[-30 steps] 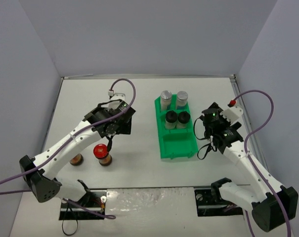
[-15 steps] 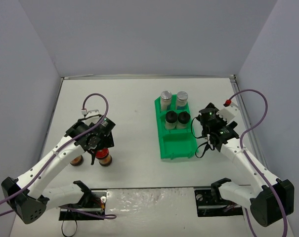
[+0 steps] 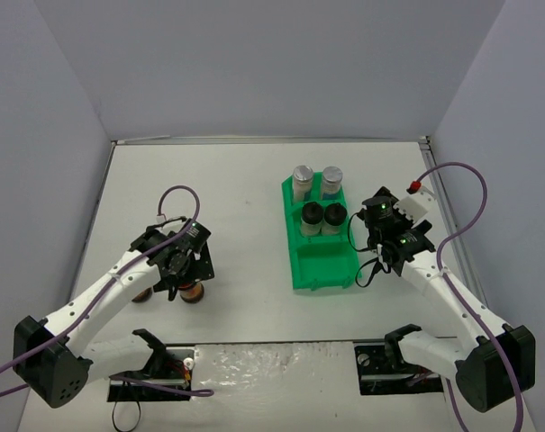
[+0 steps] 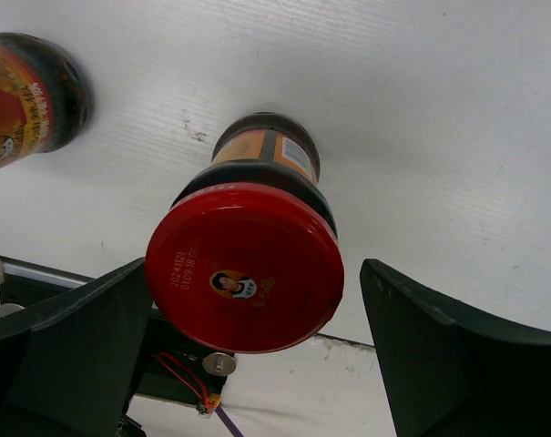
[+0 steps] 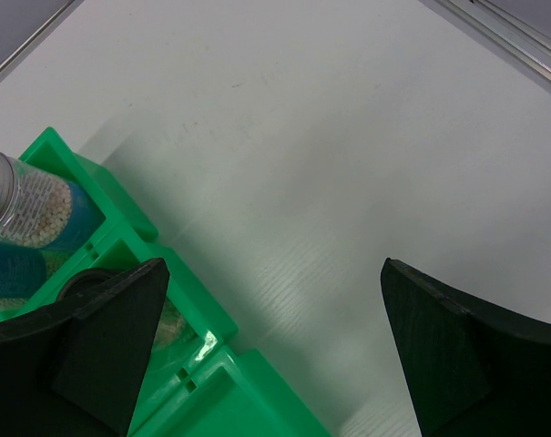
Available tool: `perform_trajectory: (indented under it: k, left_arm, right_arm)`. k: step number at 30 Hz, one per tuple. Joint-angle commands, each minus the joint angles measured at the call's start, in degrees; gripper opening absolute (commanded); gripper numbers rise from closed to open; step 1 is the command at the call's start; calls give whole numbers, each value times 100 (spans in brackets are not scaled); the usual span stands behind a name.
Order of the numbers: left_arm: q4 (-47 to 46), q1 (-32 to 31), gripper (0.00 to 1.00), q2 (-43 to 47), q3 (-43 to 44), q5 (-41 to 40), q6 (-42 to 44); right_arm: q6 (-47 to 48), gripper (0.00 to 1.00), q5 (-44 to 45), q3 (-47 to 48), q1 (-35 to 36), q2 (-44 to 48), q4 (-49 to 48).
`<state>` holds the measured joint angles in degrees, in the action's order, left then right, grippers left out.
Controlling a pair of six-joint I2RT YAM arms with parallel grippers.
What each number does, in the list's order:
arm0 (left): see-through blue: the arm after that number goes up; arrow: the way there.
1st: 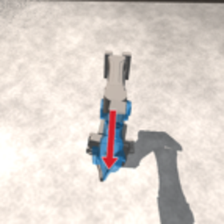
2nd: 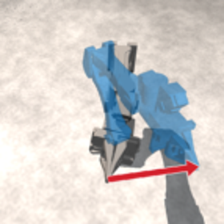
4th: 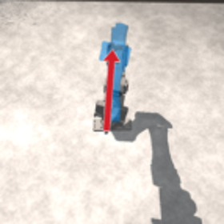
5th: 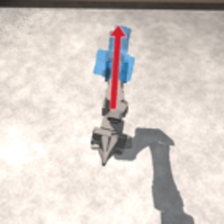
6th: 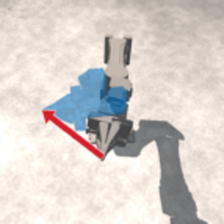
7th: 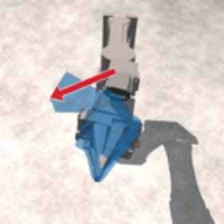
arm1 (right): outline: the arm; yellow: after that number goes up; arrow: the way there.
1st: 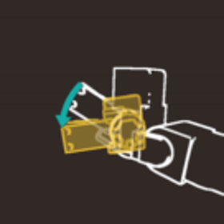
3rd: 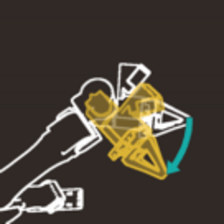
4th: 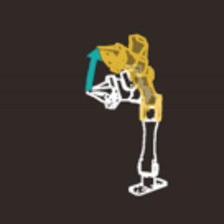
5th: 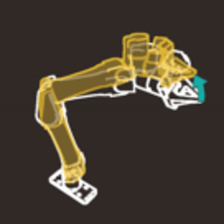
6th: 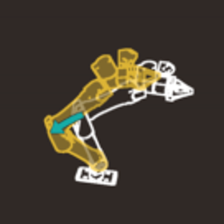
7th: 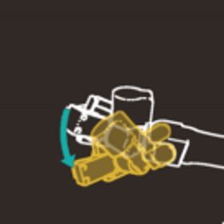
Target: Organize the condiment bottles
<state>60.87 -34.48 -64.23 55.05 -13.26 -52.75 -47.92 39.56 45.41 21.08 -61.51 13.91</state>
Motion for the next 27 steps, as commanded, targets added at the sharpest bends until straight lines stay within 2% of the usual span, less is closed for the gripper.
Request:
perform_trajectory:
  k: [1, 3, 6, 7, 9, 10, 11, 17, 27]
  left_arm:
    - [-368, 29, 91, -20, -38, 256, -48]
    - [-381, 36, 86, -20, -75, 271, -63]
    - [-374, 36, 68, -12, -89, 271, -77]
    - [-369, 38, 53, -11, -91, 271, -77]
    - [-353, 31, 17, -11, -78, 271, -96]
    - [-346, 31, 5, -13, -66, 271, -106]
    - [-340, 37, 1, -19, -50, 271, -111]
    - [-371, 29, 0, -88, 383, 154, 238]
    - [-314, -326, 0, -1065, 2230, -139, 1462]
  right_arm:
    - [-41, 100, 148, 112, 20, 22, -205]
    - [-42, 100, 155, 79, 19, 35, -198]
    - [-49, 100, 141, 50, 19, 42, -197]
    - [-56, 100, 135, 47, 19, 42, -201]
    - [-66, 100, 137, 28, 19, 55, -205]
    - [-68, 100, 137, 21, 21, 57, -202]
    - [-68, 100, 132, 21, 27, 52, -197]
    - [-86, 100, 148, 3, 25, 92, -196]
    - [-52, 100, 246, 40, 11, 171, -188]
